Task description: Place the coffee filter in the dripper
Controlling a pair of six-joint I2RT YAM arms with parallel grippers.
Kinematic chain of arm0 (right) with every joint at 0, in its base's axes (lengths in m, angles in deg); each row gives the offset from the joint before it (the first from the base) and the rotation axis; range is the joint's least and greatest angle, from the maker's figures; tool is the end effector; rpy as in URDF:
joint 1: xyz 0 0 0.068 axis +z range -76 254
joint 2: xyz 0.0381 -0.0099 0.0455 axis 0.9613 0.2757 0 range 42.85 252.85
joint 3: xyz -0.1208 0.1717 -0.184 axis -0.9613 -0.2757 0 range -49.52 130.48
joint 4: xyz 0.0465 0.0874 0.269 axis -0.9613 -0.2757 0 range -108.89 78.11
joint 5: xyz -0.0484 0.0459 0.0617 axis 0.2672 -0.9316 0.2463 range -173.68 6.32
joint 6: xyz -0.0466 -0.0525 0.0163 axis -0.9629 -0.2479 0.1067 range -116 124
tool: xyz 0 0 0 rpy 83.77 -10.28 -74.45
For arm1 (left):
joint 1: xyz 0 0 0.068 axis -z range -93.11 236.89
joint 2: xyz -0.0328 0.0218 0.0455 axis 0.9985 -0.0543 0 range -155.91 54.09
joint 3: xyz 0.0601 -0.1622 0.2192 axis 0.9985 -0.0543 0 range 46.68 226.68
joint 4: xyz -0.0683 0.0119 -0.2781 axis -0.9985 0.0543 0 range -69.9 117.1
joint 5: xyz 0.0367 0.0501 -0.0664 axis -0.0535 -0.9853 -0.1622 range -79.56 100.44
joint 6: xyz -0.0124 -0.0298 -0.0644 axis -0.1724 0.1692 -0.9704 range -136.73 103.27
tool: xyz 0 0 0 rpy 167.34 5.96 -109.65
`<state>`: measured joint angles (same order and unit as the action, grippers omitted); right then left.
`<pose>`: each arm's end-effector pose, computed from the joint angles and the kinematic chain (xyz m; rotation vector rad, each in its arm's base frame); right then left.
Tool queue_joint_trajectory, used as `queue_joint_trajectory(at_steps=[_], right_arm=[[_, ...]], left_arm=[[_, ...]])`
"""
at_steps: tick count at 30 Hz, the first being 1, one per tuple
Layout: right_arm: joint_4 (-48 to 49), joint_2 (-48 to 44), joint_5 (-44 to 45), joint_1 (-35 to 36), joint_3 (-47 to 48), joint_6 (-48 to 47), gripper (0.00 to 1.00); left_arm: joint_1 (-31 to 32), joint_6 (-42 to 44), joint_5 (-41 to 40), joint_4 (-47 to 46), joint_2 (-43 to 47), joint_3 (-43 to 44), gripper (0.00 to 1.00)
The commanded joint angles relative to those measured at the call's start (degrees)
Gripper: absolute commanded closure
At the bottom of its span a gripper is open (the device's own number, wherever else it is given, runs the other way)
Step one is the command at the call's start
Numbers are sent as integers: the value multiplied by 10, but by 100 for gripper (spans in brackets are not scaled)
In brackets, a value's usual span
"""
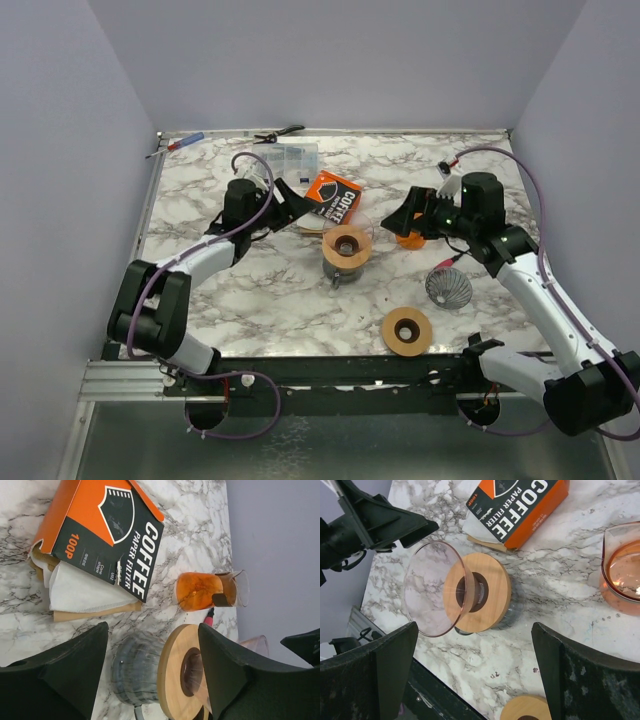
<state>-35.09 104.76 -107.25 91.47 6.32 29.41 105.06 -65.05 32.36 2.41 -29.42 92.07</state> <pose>0.2612 0.1072 0.3203 -0.1130 2.1534 0.8742 0.3364 -0.1338 0.2169 -0.2676 2.0572 -1.1162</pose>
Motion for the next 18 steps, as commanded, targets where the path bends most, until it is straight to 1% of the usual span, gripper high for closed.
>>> queue_joint_trajectory(at_steps=[1, 5, 10, 15, 18], right_arm=[[-37, -13, 29, -4, 8, -22, 0], [-44, -21, 37, -4, 7, -22, 0], [-53, -33, 52, -4, 4, -28, 0], [-84, -35, 85, -4, 22, -47, 0], [-90, -36, 87, -4, 26, -52, 0]], left_arm=[[-1, -59, 49, -114, -59, -2, 31], [0, -86, 53, -159, -116, 7, 41], [1, -108, 48, -200, -175, 11, 44], [0, -136, 56, -266, -230, 12, 45], [1, -151, 62, -297, -265, 22, 49]])
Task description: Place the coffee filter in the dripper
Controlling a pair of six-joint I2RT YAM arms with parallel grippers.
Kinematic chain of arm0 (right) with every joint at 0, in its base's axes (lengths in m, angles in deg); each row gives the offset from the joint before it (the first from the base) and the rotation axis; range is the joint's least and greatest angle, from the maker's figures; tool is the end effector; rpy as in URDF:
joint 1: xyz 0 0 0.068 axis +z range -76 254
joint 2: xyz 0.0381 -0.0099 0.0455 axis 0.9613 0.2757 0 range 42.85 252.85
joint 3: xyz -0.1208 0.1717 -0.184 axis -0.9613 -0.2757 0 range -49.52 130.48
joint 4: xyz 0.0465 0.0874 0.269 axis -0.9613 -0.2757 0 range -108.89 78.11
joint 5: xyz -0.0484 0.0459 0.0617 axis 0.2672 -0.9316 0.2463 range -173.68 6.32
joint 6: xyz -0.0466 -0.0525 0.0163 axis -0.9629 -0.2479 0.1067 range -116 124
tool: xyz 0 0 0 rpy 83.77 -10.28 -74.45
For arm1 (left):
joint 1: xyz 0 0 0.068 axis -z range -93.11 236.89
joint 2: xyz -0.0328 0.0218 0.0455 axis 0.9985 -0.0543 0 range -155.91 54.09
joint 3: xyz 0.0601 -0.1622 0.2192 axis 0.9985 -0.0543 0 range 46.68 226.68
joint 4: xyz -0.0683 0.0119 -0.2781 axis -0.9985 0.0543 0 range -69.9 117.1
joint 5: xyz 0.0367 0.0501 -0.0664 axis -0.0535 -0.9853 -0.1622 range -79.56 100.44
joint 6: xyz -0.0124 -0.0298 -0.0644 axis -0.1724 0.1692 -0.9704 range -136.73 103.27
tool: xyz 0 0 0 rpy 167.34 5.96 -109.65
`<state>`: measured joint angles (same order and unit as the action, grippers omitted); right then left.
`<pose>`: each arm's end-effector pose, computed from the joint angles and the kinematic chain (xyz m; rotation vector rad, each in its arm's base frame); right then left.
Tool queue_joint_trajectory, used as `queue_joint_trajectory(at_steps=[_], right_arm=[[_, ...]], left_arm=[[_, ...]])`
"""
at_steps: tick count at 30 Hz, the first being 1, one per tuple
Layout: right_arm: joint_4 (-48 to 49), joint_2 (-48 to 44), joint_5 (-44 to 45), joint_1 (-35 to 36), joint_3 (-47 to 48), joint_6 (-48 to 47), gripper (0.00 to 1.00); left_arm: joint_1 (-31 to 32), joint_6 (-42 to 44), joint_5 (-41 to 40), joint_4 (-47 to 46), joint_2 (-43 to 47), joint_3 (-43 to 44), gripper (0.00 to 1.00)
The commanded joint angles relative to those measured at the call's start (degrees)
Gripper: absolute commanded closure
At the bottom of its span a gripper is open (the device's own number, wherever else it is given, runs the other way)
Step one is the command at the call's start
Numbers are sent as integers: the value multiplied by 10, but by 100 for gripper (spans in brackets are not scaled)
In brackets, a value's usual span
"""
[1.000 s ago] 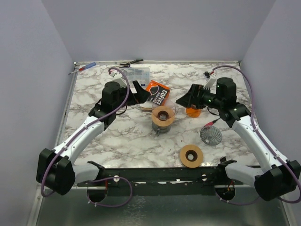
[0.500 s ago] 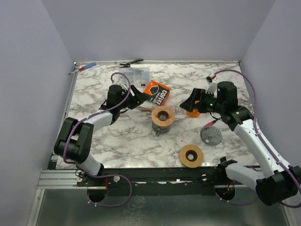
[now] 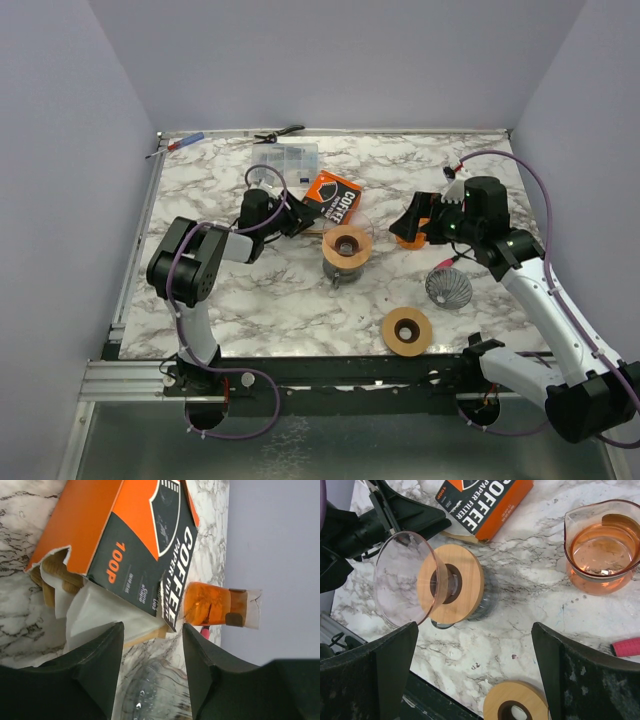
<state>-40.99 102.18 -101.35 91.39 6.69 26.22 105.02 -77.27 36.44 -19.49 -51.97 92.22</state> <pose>0.2496 0.0972 0.3216 -0.0953 2.1908 0.7282 0.3719 -0.1493 0.1211 -0.4528 2.0984 -1.3037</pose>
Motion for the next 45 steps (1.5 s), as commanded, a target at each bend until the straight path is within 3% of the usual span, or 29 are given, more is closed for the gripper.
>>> queue_joint_trajectory(at_steps=[1, 8, 13, 18, 28, 45], right_arm=[[-32, -11, 27, -3, 22, -20, 0], [-27, -12, 23, -3, 12, -21, 0], [-22, -10, 20, -3, 6, -21, 0], [-19, -3, 18, -3, 8, -18, 0], [-6, 0, 9, -3, 8, -16, 0], [11, -20, 12, -3, -11, -10, 0]], left_arm=[[1, -35, 24, -90, -48, 24, 52], [1, -46, 20, -116, -87, 46, 54], [1, -50, 28, -128, -114, 70, 62], [-1, -58, 22, -131, -133, 75, 76], [-27, -92, 18, -202, -114, 18, 95], [-64, -92, 28, -203, 31, -146, 100]])
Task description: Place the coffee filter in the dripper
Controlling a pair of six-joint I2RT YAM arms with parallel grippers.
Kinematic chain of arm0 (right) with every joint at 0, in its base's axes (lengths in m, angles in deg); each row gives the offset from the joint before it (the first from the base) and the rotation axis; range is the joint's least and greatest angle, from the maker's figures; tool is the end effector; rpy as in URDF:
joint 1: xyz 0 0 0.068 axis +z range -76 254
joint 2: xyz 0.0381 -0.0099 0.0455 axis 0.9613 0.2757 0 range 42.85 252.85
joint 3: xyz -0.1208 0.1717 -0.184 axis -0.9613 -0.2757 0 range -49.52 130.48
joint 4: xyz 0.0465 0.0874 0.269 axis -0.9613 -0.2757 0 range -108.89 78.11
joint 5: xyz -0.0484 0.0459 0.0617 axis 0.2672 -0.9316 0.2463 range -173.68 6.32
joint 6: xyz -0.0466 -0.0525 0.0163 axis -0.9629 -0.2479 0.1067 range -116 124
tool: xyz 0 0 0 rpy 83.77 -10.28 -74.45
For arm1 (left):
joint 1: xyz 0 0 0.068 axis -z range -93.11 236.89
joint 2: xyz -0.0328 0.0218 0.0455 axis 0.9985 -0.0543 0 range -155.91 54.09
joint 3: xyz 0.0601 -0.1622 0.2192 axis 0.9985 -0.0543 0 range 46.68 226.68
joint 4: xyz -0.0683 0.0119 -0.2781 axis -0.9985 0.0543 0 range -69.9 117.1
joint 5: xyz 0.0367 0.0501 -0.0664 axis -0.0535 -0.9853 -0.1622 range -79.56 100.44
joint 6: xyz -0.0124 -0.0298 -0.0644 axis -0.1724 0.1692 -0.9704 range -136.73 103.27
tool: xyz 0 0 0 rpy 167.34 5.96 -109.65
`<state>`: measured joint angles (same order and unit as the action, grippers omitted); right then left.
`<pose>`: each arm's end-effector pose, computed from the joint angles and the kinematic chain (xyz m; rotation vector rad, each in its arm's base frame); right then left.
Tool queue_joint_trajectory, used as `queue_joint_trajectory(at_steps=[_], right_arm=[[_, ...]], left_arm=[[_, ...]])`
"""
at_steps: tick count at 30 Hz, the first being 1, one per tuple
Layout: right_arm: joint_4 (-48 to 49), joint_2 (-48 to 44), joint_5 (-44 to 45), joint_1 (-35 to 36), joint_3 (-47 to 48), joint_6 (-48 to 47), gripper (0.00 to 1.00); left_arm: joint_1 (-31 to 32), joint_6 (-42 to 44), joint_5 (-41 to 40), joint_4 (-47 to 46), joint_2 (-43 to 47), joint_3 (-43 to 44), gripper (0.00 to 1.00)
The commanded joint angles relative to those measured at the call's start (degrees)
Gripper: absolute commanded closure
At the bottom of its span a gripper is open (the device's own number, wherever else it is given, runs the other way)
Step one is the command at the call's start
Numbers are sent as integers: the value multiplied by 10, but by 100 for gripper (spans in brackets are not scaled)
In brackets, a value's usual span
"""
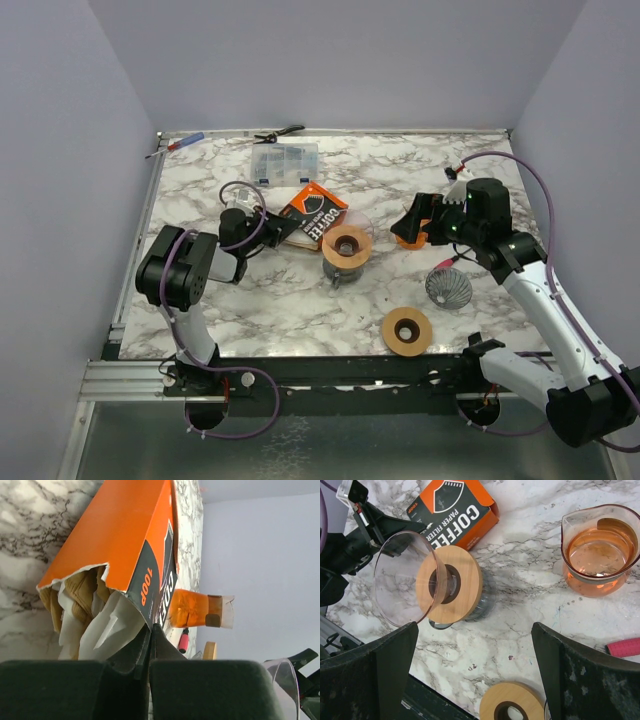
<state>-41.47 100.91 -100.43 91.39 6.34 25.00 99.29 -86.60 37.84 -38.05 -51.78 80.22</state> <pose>0.2450 0.0948 0.3236 -0.1098 2.1782 0.7003 0.3424 -0.1034 0.1022 -0.6310 1.9438 -1.3976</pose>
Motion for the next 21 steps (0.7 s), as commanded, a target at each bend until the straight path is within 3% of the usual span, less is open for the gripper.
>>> queue_joint_trajectory(at_steps=[1, 9, 17, 19, 21], right_arm=[[16, -8, 2, -3, -7, 2, 0], [20, -15, -1, -3, -17, 6, 0], [20, -15, -3, -3, -16, 7, 0], [22, -16, -4, -3, -17, 8, 1], [24, -17, -4, -3, -19, 9, 1]], left_arm=[[-9, 1, 21, -15, 33, -31, 100], [-17, 39, 47, 57, 85, -64, 100], [-17, 149, 29, 270, 127, -30, 100], [-17, 161, 22, 292, 132, -26, 95], [-17, 172, 8, 314, 146, -22, 79]])
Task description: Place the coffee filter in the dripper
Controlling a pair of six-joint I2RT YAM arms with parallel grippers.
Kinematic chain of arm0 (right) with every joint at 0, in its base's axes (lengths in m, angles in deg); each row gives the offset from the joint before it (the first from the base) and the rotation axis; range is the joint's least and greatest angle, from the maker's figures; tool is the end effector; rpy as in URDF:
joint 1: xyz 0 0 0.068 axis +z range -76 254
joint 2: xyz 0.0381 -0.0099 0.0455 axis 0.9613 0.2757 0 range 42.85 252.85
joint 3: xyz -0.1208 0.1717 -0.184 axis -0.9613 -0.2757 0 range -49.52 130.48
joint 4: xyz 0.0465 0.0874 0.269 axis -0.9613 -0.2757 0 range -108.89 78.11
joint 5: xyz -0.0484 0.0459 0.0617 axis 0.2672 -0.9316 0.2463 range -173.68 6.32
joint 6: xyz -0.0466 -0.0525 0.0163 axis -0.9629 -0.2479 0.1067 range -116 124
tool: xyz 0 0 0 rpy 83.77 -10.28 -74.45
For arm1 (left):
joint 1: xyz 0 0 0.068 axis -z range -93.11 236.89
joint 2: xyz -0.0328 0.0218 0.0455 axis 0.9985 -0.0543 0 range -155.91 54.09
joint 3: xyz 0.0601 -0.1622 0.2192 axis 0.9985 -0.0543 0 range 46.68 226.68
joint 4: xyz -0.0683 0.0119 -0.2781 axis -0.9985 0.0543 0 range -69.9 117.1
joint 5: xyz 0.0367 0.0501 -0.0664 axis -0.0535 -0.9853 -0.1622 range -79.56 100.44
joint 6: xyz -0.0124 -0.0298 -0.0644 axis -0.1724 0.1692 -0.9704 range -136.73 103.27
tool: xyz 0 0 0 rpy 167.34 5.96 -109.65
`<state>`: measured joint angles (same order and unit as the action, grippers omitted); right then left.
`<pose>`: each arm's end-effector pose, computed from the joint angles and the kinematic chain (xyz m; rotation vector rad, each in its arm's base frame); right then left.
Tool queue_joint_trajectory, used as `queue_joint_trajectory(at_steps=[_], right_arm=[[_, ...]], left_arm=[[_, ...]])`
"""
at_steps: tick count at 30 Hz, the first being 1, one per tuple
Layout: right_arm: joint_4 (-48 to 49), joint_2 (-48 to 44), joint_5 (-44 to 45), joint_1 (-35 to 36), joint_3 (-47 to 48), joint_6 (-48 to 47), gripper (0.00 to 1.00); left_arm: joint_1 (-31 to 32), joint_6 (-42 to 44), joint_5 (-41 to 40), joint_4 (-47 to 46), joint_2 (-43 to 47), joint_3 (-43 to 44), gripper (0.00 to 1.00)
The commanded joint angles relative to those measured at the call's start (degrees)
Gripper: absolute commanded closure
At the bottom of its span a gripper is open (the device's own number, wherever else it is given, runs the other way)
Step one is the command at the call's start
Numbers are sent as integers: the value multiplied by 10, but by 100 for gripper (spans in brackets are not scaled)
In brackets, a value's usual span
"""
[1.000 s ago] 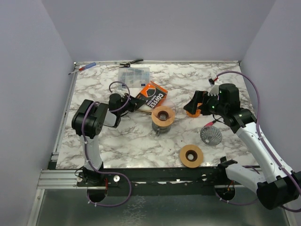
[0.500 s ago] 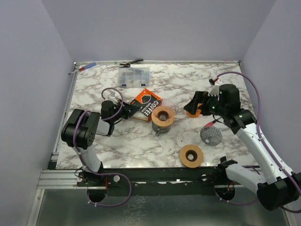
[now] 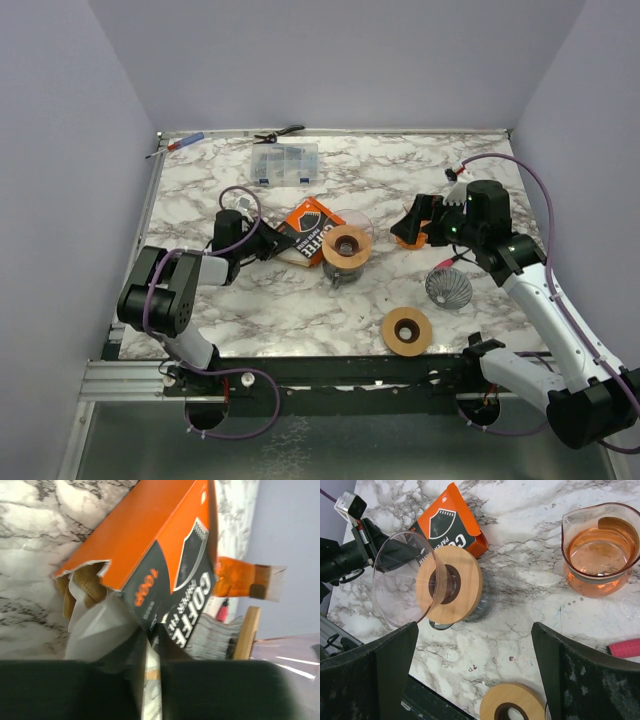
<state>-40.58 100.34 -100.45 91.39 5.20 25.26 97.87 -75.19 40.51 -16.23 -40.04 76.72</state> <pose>0.2436 0.0944 0.3201 -0.1060 2.1734 0.7040 0.3117 -0.0909 0.1069 -0.5622 2.1696 -1.2494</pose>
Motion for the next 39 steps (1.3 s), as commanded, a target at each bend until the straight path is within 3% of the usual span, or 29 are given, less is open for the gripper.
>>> queue_joint_trajectory(at_steps=[1, 2, 4, 6, 9, 16, 22, 31, 39], right_arm=[[14, -12, -4, -3, -8, 7, 1], [14, -13, -4, -3, -8, 8, 1], [14, -15, -6, -3, -10, 9, 1], [15, -17, -5, -3, -13, 9, 1], [15, -19, -5, -3, -14, 9, 1], [20, -21, -9, -3, -24, 13, 1], [21, -24, -11, -3, -26, 13, 1], [26, -28, -13, -3, -37, 19, 1], [30, -28, -12, -3, -41, 23, 1]], left_arm=[[-3, 65, -26, 109, 37, 16, 63], [-2, 73, -34, 124, 48, 18, 45], [-2, 88, -54, 157, 71, 26, 25], [-3, 101, -78, 193, 99, 31, 16], [-3, 112, -102, 228, 134, 33, 13], [-3, 133, -149, 289, 205, 24, 14], [-4, 143, -184, 319, 238, 10, 20], [-6, 135, -164, 278, 176, 5, 44], [-6, 129, -166, 253, 140, 10, 50]])
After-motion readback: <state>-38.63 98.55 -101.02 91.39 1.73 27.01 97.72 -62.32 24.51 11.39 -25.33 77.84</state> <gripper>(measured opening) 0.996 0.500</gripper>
